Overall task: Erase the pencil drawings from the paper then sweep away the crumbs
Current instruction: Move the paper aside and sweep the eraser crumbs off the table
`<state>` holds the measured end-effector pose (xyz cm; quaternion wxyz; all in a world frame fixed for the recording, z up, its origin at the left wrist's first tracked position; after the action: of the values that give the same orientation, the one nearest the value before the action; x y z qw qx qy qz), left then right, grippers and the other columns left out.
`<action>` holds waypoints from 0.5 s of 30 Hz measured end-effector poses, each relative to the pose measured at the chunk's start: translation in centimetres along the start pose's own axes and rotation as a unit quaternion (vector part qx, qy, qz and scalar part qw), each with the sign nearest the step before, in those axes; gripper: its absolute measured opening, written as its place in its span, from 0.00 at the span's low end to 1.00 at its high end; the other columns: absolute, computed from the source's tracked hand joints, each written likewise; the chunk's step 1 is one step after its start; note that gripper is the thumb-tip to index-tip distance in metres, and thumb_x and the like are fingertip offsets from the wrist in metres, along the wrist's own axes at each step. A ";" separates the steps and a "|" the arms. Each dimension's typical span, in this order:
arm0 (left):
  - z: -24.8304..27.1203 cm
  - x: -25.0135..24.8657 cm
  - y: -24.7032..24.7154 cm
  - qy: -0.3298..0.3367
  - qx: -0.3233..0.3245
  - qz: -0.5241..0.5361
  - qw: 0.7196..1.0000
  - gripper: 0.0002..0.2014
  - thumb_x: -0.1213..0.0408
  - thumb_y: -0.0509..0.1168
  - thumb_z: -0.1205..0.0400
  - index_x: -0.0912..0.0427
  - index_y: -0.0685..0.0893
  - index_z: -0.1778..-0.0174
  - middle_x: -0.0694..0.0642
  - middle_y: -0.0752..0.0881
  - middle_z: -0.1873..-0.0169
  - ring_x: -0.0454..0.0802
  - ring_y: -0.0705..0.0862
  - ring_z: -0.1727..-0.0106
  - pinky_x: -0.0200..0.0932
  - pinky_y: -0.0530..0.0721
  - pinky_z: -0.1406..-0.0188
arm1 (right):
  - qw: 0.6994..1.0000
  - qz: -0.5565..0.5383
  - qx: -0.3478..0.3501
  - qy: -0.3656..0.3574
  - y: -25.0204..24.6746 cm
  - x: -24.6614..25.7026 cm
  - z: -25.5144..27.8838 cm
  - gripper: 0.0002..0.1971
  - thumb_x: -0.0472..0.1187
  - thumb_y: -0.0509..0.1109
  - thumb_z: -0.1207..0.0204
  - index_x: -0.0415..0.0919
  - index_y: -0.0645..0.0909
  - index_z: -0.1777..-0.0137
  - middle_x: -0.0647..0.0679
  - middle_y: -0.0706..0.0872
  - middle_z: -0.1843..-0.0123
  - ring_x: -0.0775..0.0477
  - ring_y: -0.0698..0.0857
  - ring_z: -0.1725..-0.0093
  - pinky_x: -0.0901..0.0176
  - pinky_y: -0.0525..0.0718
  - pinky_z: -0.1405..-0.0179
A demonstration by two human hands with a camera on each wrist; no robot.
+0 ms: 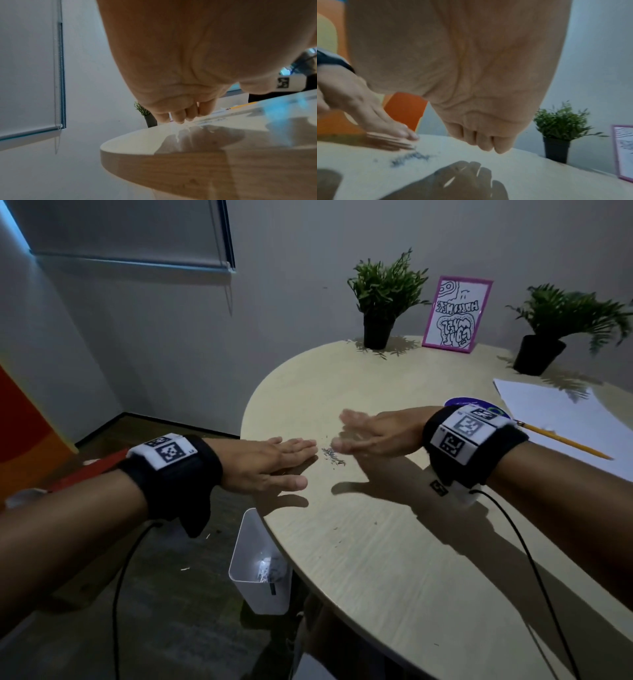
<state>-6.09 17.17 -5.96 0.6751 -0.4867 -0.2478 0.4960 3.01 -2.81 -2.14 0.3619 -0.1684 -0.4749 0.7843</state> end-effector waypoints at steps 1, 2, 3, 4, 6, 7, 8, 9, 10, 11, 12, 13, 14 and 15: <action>0.3 -0.1 0.0 0.001 -0.009 0.007 1.000 0.38 0.36 0.43 0.15 0.47 0.40 0.12 0.42 0.37 0.14 0.33 0.35 0.17 0.31 0.33 0.20 | 1.000 0.016 -0.001 0.025 0.2 -0.4 0.2 0.59 0.82 0.41 0.37 0.40 0.51 0.13 0.45 0.54 0.11 0.40 0.60 0.14 0.39 0.56 0.14; 0.7 -0.4 -0.1 0.001 -0.015 0.014 1.000 0.38 0.36 0.43 0.15 0.47 0.40 0.12 0.42 0.37 0.14 0.33 0.36 0.16 0.29 0.33 0.21 | 0.998 0.039 0.011 0.040 0.8 -0.4 0.2 0.62 0.84 0.40 0.40 0.39 0.52 0.14 0.43 0.56 0.12 0.39 0.60 0.14 0.36 0.57 0.15; 1.0 -0.8 -0.2 -0.003 -0.018 0.021 1.000 0.39 0.36 0.43 0.16 0.48 0.41 0.12 0.43 0.38 0.14 0.35 0.37 0.15 0.29 0.34 0.22 | 0.997 0.061 0.031 0.044 1.6 0.0 0.2 0.65 0.86 0.39 0.43 0.39 0.47 0.13 0.43 0.50 0.10 0.40 0.55 0.12 0.36 0.53 0.14; 1.2 -1.0 -0.2 -0.014 -0.018 0.023 0.999 0.40 0.35 0.43 0.16 0.49 0.41 0.12 0.45 0.39 0.13 0.36 0.38 0.15 0.30 0.35 0.21 | 0.996 0.073 0.048 0.036 2.3 0.6 0.2 0.67 0.87 0.39 0.44 0.40 0.40 0.11 0.45 0.41 0.09 0.43 0.47 0.11 0.37 0.48 0.13; 1.6 -1.6 -0.5 -0.048 -0.022 0.037 0.998 0.39 0.37 0.45 0.15 0.52 0.43 0.11 0.49 0.41 0.12 0.41 0.41 0.13 0.31 0.36 0.21 | 0.997 0.057 0.050 0.006 2.6 2.0 0.9 0.64 0.86 0.40 0.42 0.44 0.35 0.11 0.48 0.36 0.10 0.46 0.42 0.11 0.40 0.43 0.12; 1.9 -1.8 -0.6 -0.067 -0.024 0.043 0.997 0.39 0.37 0.45 0.15 0.54 0.44 0.11 0.50 0.42 0.12 0.42 0.42 0.13 0.31 0.37 0.21 | 0.998 0.045 0.039 -0.004 2.3 2.4 1.6 0.62 0.84 0.40 0.40 0.45 0.37 0.11 0.47 0.39 0.09 0.45 0.45 0.11 0.39 0.46 0.12; 2.1 -1.8 -0.5 -0.082 -0.026 0.051 0.995 0.42 0.33 0.43 0.17 0.55 0.45 0.11 0.51 0.43 0.12 0.43 0.43 0.13 0.33 0.38 0.21 | 0.999 0.034 0.023 -0.004 2.1 2.5 2.5 0.62 0.84 0.40 0.40 0.44 0.40 0.11 0.46 0.43 0.09 0.43 0.49 0.11 0.38 0.49 0.13; 2.3 -1.7 -0.2 -0.090 -0.029 0.058 0.994 0.49 0.25 0.40 0.22 0.55 0.46 0.11 0.52 0.44 0.12 0.44 0.44 0.13 0.35 0.39 0.20 | 1.000 0.028 0.004 0.009 1.9 2.1 3.4 0.64 0.85 0.39 0.42 0.43 0.43 0.11 0.46 0.45 0.09 0.42 0.52 0.11 0.38 0.52 0.13; 2.4 -1.5 0.2 -0.094 -0.032 0.056 0.993 0.58 0.17 0.36 0.30 0.55 0.47 0.11 0.52 0.44 0.12 0.45 0.44 0.13 0.36 0.40 0.19 | 0.999 0.029 -0.010 0.029 1.8 1.2 4.0 0.67 0.87 0.38 0.45 0.41 0.45 0.11 0.46 0.46 0.09 0.41 0.55 0.12 0.38 0.54 0.14; 2.4 -1.2 0.7 -0.093 -0.029 0.052 0.994 0.63 0.13 0.34 0.36 0.55 0.47 0.11 0.52 0.43 0.12 0.46 0.43 0.12 0.37 0.40 0.19 | 0.998 0.038 -0.008 0.053 2.0 0.1 4.6 0.70 0.88 0.36 0.48 0.40 0.48 0.11 0.45 0.48 0.09 0.39 0.58 0.13 0.37 0.56 0.15; 2.3 -1.1 1.2 -0.089 -0.024 0.051 0.994 0.64 0.13 0.34 0.37 0.55 0.46 0.11 0.52 0.42 0.12 0.46 0.42 0.13 0.36 0.39 0.20 | 0.996 0.050 0.008 0.074 2.5 -1.1 5.0 0.73 0.90 0.35 0.52 0.39 0.52 0.12 0.44 0.51 0.10 0.38 0.60 0.14 0.37 0.58 0.16; 2.2 -1.1 1.5 -0.087 -0.025 0.051 0.995 0.62 0.14 0.35 0.35 0.55 0.45 0.11 0.52 0.41 0.12 0.45 0.41 0.13 0.35 0.38 0.21 | 0.993 0.060 0.028 0.094 3.1 -2.3 5.2 0.76 0.92 0.33 0.56 0.39 0.54 0.12 0.45 0.51 0.10 0.38 0.61 0.14 0.36 0.60 0.16; 2.0 -0.9 1.6 -0.085 -0.024 0.051 0.995 0.60 0.16 0.36 0.33 0.55 0.44 0.11 0.51 0.40 0.12 0.45 0.41 0.13 0.34 0.37 0.22 | 0.991 0.066 0.047 0.106 3.8 -3.3 5.2 0.79 0.93 0.32 0.59 0.39 0.53 0.12 0.46 0.49 0.09 0.38 0.60 0.14 0.36 0.59 0.16; 1.8 -0.9 1.6 -0.081 -0.020 0.053 0.995 0.56 0.19 0.38 0.28 0.55 0.44 0.11 0.50 0.40 0.12 0.44 0.40 0.13 0.33 0.37 0.23 | 0.990 0.070 0.061 0.109 4.6 -3.8 5.2 0.78 0.94 0.33 0.58 0.40 0.48 0.11 0.46 0.44 0.09 0.40 0.55 0.12 0.35 0.56 0.15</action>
<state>-8.59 17.10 -6.50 0.6158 -0.4710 -0.2857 0.5633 0.60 -10.15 -3.89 0.3653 -0.2633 -0.3709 0.8122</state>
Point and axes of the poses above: each hand's wrist, its own z-axis away from the middle knuckle, its own y-axis out of the palm, x = y × z, the point moved 3 cm from there along -z, towards the middle knuckle
